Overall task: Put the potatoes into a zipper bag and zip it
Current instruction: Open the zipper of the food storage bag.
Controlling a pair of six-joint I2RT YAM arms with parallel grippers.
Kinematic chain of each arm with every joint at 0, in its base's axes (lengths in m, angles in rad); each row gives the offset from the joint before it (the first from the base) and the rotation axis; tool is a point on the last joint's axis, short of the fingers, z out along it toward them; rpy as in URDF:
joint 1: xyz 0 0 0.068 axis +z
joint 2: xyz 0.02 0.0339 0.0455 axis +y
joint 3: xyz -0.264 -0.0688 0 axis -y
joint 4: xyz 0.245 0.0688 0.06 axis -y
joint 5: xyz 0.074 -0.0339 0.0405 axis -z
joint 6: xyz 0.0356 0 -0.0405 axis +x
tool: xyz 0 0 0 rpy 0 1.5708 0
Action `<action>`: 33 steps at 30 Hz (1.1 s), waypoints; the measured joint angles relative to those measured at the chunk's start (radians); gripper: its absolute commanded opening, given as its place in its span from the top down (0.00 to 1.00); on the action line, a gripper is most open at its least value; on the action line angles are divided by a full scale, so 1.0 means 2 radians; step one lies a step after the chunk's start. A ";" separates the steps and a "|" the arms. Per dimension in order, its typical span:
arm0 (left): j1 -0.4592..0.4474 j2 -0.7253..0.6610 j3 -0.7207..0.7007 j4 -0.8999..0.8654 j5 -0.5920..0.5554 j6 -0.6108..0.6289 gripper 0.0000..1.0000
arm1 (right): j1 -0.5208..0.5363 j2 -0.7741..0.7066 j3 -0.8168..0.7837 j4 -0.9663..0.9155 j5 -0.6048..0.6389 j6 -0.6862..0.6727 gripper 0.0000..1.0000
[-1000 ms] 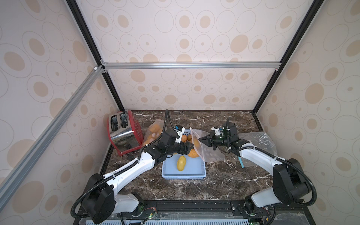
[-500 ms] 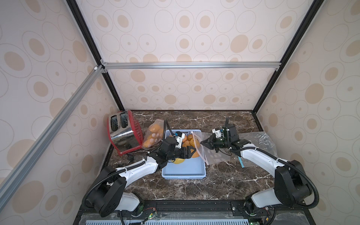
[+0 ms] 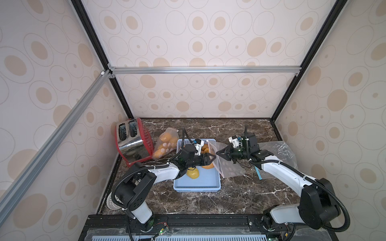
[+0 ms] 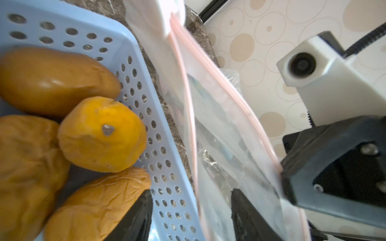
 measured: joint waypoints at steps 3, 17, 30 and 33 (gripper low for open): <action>-0.005 0.007 0.001 0.016 0.009 -0.007 1.00 | 0.006 0.000 0.015 -0.041 0.015 -0.034 1.00; -0.017 0.002 0.035 0.031 0.034 -0.002 1.00 | 0.116 0.002 0.214 -0.337 0.303 -0.303 0.58; -0.017 -0.010 0.044 0.002 0.030 0.009 1.00 | 0.189 0.055 0.261 -0.419 0.420 -0.348 0.64; -0.017 -0.010 0.044 -0.007 0.030 0.011 1.00 | 0.195 0.073 0.268 -0.430 0.448 -0.348 0.73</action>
